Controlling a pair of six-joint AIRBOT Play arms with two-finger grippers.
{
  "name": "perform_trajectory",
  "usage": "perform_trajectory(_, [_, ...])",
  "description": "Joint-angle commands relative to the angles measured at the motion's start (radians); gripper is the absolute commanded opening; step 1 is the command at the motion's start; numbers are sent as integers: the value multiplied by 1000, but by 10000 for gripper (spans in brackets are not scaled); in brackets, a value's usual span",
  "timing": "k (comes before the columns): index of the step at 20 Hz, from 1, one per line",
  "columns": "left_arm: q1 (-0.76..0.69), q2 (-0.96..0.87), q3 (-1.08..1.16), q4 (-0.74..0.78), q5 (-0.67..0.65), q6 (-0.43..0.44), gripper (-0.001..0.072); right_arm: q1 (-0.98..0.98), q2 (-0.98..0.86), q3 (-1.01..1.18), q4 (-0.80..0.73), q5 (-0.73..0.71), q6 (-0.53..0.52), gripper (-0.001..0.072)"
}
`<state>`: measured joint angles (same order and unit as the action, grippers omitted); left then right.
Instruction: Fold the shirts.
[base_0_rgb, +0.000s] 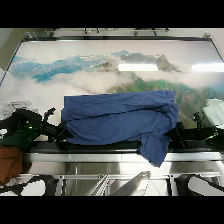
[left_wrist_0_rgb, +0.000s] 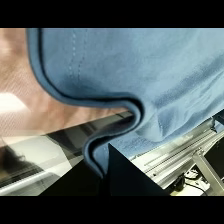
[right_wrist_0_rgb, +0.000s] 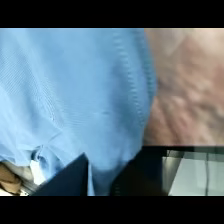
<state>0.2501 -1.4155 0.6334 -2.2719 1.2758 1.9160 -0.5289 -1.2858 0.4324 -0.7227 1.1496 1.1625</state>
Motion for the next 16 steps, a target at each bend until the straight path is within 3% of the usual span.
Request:
perform_trajectory(1, [2,1,1,2,9,23,25,-5,19,1,84,116,-75,25])
perform_trajectory(4, [118,12,3,0,97,35,25,-119,127,1,80,228,-108,25])
perform_trajectory(8, [372,166,3,2,130,-14,23,-325,306,1,-35,227,92,27])
perform_trajectory(10, [433,218,3,2,130,-14,23,-303,315,0,-26,242,90,26])
perform_trajectory(12, [438,243,3,-2,139,-14,23,-237,315,0,56,285,43,27])
perform_trajectory(16, [365,262,79,-10,145,-23,23,-132,313,1,443,283,-61,28])
